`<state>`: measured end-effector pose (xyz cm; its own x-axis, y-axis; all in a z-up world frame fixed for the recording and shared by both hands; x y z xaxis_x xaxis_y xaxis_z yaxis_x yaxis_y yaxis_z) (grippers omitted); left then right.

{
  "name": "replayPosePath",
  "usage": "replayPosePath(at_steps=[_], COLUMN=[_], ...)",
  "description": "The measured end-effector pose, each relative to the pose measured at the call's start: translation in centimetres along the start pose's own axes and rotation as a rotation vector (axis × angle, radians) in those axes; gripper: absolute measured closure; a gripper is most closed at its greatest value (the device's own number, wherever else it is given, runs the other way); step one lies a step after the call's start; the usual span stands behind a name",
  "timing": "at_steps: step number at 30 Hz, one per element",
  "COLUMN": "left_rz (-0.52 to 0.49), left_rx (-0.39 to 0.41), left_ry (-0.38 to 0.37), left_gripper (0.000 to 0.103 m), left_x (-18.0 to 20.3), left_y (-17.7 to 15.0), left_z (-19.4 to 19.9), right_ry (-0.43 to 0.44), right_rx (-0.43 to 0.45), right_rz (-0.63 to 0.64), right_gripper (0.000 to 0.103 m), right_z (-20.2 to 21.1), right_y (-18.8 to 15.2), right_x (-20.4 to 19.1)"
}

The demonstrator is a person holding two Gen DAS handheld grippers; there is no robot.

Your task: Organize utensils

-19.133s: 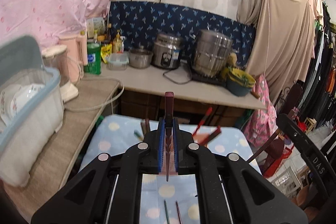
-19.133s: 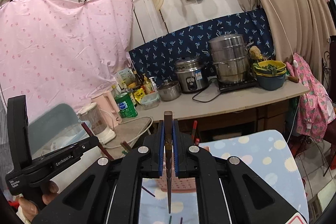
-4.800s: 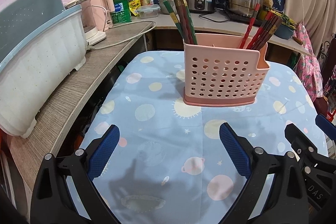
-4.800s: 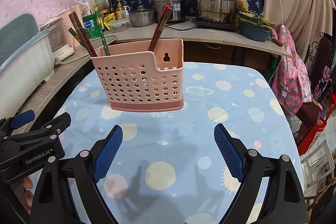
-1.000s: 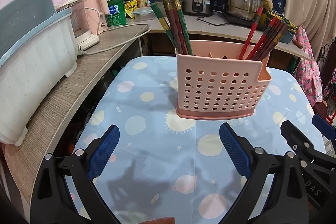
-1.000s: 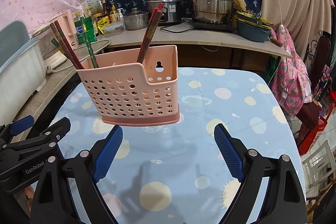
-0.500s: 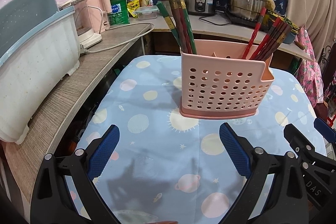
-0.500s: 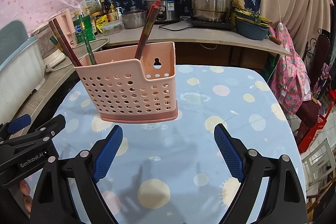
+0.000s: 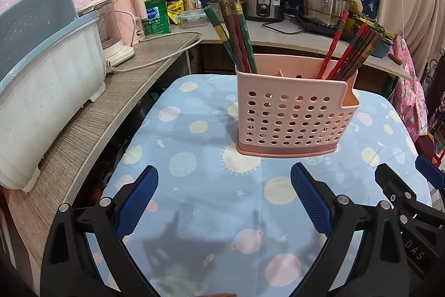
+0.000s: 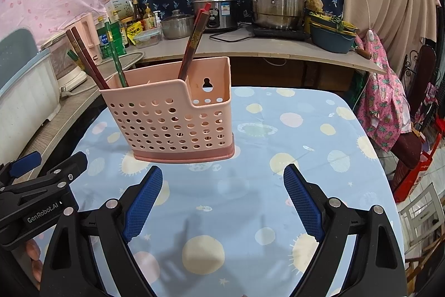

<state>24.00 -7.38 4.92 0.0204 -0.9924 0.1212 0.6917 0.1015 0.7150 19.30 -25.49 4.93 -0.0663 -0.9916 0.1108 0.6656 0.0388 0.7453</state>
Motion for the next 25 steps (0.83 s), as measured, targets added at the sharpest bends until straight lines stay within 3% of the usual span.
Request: replayPosePath(at_steps=[6, 25], left_rz=[0.003, -0.025], left_rx=[0.028, 0.004], left_ry=[0.006, -0.002], left_gripper=[0.011, 0.011], left_x=[0.09, 0.89], left_y=[0.02, -0.15], left_z=[0.65, 0.47], right_ry=[0.002, 0.004], right_rx=[0.002, 0.001], right_rz=[-0.001, -0.008], right_gripper=[0.018, 0.018], right_z=[0.14, 0.37], right_y=[0.0, -0.12], right_x=[-0.07, -0.11])
Point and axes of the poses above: each gripper's, at about its wrist camera, not at the fingertips, and z roughly against the way its jaws point, x to its right, y to its top, the point moved 2 cm from there along -z, roughly the way its jaws point, and after that the axes turned 13 degrees about z, right-handed, at the moved point
